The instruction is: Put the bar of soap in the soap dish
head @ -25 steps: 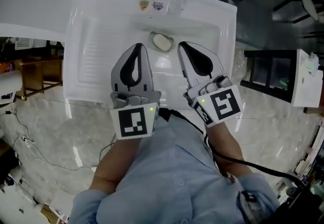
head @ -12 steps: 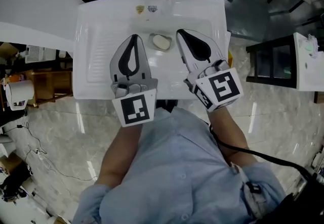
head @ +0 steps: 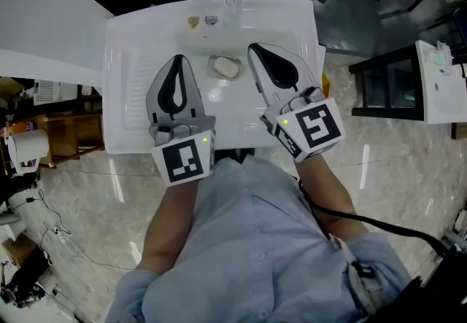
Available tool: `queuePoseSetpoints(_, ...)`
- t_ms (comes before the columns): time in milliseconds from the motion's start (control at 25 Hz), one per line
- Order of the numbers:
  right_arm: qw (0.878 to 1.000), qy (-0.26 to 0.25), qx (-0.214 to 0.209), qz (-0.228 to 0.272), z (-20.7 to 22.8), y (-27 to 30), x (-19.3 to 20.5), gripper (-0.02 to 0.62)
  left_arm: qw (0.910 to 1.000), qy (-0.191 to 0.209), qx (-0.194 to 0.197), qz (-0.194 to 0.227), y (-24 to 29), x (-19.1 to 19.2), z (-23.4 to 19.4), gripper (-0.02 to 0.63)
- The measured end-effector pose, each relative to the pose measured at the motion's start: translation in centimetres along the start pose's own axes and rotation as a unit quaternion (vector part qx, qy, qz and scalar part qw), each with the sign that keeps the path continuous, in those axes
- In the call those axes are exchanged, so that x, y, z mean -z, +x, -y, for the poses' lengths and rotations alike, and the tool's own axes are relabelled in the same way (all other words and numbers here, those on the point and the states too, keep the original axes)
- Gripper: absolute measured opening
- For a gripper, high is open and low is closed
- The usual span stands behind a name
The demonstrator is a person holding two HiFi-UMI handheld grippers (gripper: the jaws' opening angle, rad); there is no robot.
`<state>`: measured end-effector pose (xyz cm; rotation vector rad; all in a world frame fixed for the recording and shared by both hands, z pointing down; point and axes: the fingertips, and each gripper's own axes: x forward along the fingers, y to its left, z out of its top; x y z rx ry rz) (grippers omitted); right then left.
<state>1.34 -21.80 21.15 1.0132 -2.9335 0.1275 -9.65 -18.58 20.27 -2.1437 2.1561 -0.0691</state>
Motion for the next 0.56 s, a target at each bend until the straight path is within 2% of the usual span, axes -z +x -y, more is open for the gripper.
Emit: queuePoseSetpoints(560,1.0,0.016,0.01,-0.012,1.2,1.6,1.3,0.0,0.9999,-0.008,0.007,-0.013,1.9,1.1,-0.7,0.005)
